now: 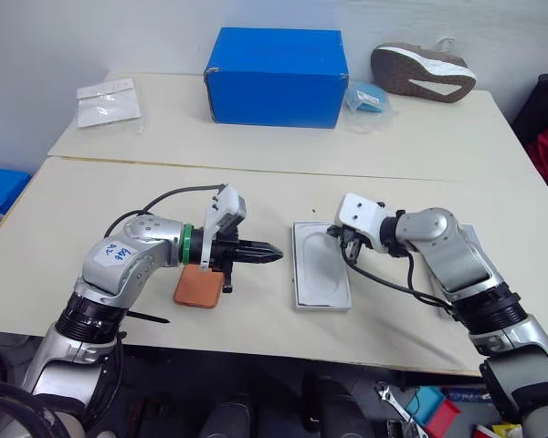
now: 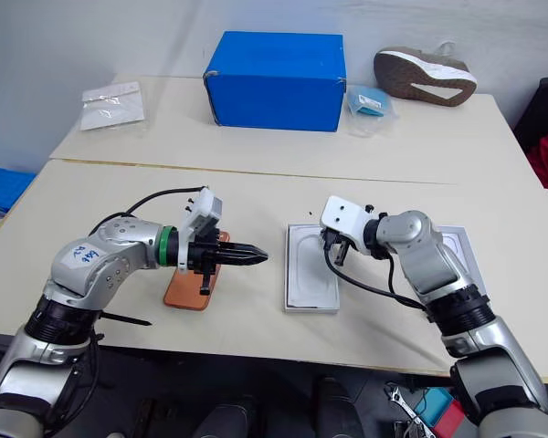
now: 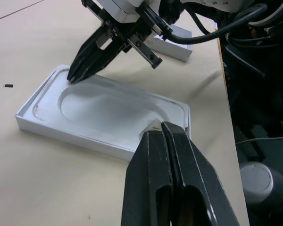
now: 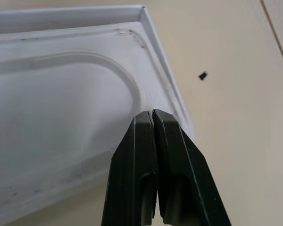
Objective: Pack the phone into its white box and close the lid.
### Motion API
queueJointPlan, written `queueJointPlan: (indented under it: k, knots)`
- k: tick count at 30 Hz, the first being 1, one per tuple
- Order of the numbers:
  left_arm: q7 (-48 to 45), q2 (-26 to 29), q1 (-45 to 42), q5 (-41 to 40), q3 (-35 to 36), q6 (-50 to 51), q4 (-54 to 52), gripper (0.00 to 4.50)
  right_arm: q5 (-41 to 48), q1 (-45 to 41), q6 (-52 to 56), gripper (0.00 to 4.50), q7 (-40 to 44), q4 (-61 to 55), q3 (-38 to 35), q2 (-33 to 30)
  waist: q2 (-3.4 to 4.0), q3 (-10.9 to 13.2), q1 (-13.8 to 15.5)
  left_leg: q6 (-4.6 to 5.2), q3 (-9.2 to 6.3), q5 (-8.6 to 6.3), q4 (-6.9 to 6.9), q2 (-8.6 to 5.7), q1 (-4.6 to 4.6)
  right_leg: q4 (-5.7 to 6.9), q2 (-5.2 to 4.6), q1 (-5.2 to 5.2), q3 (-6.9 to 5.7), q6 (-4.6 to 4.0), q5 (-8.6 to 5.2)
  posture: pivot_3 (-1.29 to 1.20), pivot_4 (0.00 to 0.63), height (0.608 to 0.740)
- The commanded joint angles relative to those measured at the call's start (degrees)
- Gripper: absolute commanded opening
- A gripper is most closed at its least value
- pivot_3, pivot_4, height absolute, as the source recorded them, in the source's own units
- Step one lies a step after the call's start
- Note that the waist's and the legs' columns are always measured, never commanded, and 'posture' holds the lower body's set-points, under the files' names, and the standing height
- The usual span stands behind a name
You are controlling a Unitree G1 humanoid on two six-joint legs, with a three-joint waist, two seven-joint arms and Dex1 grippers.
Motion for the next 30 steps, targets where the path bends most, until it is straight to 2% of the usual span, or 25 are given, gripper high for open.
queueJointPlan:
  k: [1,8,12,17,21,26,30]
  knots:
    - [-0.41,-0.37,-0.53,0.34,1.59,-0.67,-0.64,0.00,-1.99,0.28,-1.77,0.07,0.36,0.88,0.88,-0.03,0.00,0.00,0.02,0.00,0.00,0.00,0.00,0.00,0.00,0.00,0.00,0.00,0.00,0.00,0.00,0.00,0.150,0.740]
    - [-0.37,-0.79,-0.92,0.51,1.74,-0.43,-0.42,0.00,-2.62,2.27,-1.88,0.07,-0.29,0.98,0.71,1.83,-0.01,-0.01,-0.02,0.00,0.00,0.00,0.02,0.00,0.04,0.03,0.00,0.04,0.00,0.00,0.00,0.00,0.150,0.740]
    - [-0.23,-0.76,-0.77,0.46,1.95,-0.24,-0.55,0.00,-0.14,3.22,0.75,0.07,-0.55,-3.63,-2.70,1.70,-0.01,-0.01,0.02,0.00,0.00,0.00,0.03,0.00,0.04,0.03,-0.01,0.05,0.00,0.00,0.00,0.00,0.150,0.740]
    - [-0.17,-0.67,-0.41,0.34,2.32,0.16,-0.99,0.00,6.54,7.14,10.10,0.07,3.22,-18.18,-8.50,-2.33,0.05,0.03,0.41,0.00,-0.04,0.00,0.02,-0.01,-0.06,-0.02,-0.02,-0.01,-0.04,0.00,0.00,0.00,0.150,0.740]
    - [-0.35,-0.69,-0.34,0.49,2.43,0.15,-0.78,0.00,12.68,14.79,17.17,0.07,6.25,-30.67,-11.91,-7.18,0.04,0.03,1.07,0.01,-0.06,-0.02,0.02,0.00,-0.09,-0.06,-0.02,0.00,-0.07,0.00,0.00,0.00,0.150,0.740]
    - [-0.53,-0.92,-0.87,0.62,2.21,0.25,-0.52,0.00,12.41,21.83,15.09,0.07,6.57,-34.20,-11.30,-11.90,0.05,0.03,1.35,0.01,-0.04,-0.02,0.02,0.00,-0.04,-0.04,-0.02,0.04,-0.03,0.01,0.00,0.00,0.150,0.740]
    - [-0.97,-0.79,-1.00,0.74,2.07,0.18,-0.41,0.00,12.11,24.03,12.77,0.07,7.44,-34.61,-10.65,-15.24,0.04,0.04,1.32,0.01,-0.02,-0.02,0.02,-0.01,-0.03,-0.05,-0.03,0.04,-0.01,0.00,0.00,0.00,0.150,0.740]
